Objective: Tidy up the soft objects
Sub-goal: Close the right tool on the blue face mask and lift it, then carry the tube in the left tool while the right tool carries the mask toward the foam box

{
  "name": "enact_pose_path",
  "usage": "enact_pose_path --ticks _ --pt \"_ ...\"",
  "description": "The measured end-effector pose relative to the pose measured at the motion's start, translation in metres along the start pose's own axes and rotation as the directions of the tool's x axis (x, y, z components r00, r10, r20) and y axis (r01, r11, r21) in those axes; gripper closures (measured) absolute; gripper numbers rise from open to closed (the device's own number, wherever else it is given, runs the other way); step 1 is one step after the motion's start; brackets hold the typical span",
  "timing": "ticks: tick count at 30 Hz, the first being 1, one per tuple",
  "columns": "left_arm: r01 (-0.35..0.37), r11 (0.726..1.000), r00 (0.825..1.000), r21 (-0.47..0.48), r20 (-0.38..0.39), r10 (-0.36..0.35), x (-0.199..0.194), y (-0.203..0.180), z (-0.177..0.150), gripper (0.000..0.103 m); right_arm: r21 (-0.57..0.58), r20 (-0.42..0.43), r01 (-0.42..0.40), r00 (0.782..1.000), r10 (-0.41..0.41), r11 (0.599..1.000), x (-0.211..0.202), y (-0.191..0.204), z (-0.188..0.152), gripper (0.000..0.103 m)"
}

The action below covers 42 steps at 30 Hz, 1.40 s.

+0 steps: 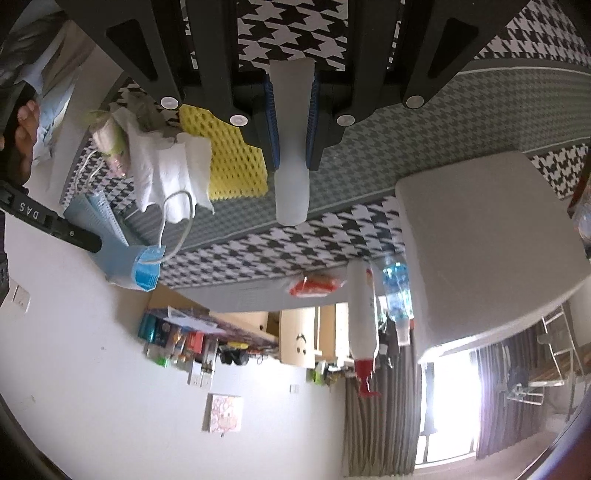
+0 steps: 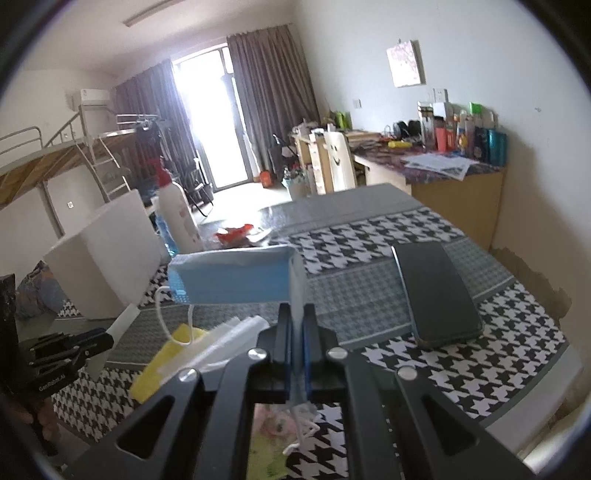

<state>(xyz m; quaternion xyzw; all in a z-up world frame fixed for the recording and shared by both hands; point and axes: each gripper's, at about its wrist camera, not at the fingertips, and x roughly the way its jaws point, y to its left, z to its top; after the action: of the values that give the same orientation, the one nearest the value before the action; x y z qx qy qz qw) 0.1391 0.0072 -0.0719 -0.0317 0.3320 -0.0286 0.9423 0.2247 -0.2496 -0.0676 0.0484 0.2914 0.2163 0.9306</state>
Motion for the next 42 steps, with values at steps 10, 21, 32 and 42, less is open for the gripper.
enact_pose_path --ticks 10,21,32,42 --pt "-0.015 1.0 0.998 -0.008 0.064 0.015 -0.021 0.01 0.009 0.087 -0.043 0.035 -0.047 0.998 0.049 0.998 -0.005 0.021 0.009 0.096" --pt "-0.04 0.999 0.993 -0.02 0.114 0.042 -0.038 0.021 0.018 0.087 -0.057 0.047 -0.069 0.996 0.071 0.996 -0.003 0.033 0.016 0.096" --pt "-0.056 0.998 0.985 -0.012 0.16 0.058 -0.051 0.024 0.029 0.087 -0.081 0.063 -0.088 0.994 0.093 0.993 -0.003 0.045 0.024 0.096" --pt "-0.068 0.998 0.981 -0.013 0.183 0.069 -0.06 0.031 0.038 0.087 -0.104 0.074 -0.097 0.992 0.105 0.99 -0.003 0.056 0.03 0.096"
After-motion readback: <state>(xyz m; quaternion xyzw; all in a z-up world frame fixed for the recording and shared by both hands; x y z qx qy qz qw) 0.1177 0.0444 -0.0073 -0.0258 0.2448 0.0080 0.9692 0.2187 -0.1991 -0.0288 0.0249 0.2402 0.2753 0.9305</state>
